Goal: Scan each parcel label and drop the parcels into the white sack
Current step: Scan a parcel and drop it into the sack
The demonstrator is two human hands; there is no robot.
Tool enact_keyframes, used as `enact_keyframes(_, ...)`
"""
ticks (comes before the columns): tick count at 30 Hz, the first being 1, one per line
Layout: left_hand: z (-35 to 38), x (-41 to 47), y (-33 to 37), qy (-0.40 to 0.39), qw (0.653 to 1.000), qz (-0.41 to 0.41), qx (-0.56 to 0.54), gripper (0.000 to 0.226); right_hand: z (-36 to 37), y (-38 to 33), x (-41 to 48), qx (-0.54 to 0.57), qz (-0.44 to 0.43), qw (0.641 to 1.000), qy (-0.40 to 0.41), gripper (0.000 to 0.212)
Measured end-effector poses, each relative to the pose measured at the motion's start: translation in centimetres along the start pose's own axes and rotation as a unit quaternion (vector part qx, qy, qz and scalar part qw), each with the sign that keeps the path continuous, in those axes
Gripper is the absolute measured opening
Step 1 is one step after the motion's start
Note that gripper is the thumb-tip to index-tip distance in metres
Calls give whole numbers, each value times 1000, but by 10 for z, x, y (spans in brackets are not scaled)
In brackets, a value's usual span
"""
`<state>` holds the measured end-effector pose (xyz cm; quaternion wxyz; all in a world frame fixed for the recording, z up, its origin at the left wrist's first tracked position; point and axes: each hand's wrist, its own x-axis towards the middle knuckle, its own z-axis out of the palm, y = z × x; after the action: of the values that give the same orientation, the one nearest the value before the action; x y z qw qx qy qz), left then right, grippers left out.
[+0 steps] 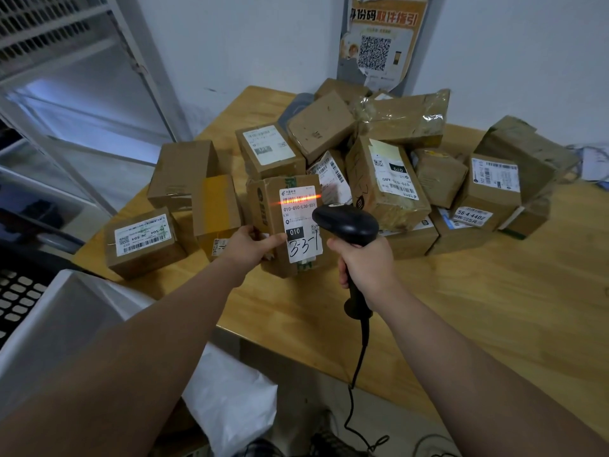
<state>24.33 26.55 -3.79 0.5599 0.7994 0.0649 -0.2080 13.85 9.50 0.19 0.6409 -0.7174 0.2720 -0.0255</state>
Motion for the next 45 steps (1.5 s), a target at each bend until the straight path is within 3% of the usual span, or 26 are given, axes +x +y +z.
enact_keyframes(13, -1, -4, 0, -6, 1000, 3, -11, 37, 4, 3, -9, 0, -12, 1000, 9, 35)
enact_keyframes(23, 5, -11, 1, 12, 1000, -2, -10, 48, 4, 5, -23, 22, -34, 999, -13, 35)
enact_keyframes(30, 7, -48, 11, -23, 997, 34, -66, 33, 17, 4, -44, 23, -78, 997, -1, 32)
enact_keyframes(35, -55, -93, -12, 0, 993, 57, -102, 41, 63, 7, -79, 40, -78, 995, -48, 29)
enact_keyframes(40, -151, -144, -79, 65, 994, 76, -45, 84, 132, 22, -130, 16, -56, 986, -157, 17)
enact_keyframes(45, -219, -192, -146, 134, 987, 73, 48, 72, 177, 65, -158, -4, -10, 981, -194, 19)
